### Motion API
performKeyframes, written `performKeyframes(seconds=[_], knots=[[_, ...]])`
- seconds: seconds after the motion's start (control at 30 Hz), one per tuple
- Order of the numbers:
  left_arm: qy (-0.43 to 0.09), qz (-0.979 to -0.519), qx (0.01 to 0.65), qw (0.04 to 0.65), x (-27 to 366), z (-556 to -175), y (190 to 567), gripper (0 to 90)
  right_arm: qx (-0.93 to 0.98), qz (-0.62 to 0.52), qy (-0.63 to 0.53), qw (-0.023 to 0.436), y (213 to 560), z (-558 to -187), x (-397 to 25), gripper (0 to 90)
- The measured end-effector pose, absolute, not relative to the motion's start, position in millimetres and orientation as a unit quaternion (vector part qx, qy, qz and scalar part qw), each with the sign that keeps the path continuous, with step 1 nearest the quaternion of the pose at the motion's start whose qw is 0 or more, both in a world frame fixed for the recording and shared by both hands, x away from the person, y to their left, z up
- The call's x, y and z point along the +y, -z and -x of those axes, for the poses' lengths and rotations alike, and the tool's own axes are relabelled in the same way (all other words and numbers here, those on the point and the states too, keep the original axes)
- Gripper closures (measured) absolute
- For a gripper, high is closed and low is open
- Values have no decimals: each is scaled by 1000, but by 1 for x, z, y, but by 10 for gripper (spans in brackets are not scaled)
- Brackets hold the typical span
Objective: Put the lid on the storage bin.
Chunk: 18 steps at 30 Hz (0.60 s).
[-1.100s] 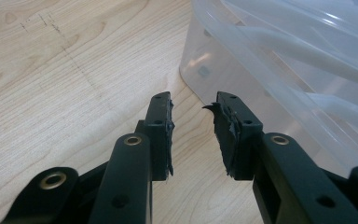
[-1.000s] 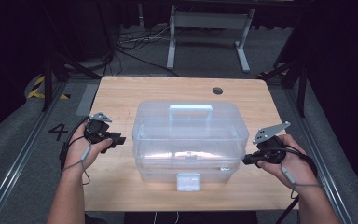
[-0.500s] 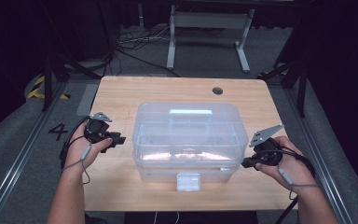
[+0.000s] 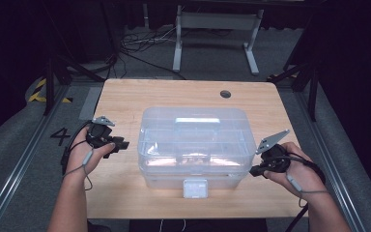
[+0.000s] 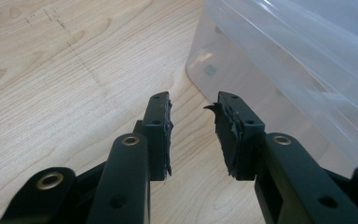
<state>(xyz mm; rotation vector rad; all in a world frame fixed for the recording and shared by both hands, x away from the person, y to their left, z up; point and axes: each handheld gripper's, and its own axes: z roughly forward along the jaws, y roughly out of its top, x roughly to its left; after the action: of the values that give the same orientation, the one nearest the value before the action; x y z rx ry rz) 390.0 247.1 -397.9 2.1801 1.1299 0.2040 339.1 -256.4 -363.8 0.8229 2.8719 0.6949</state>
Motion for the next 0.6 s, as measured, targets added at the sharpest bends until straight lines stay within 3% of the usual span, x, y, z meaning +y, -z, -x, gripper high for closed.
performKeyframes(seconds=[0.6], knots=[[-72,-832,440,331,249,-389,399,653,944,-259,-203,23,367,-338,-255,900]])
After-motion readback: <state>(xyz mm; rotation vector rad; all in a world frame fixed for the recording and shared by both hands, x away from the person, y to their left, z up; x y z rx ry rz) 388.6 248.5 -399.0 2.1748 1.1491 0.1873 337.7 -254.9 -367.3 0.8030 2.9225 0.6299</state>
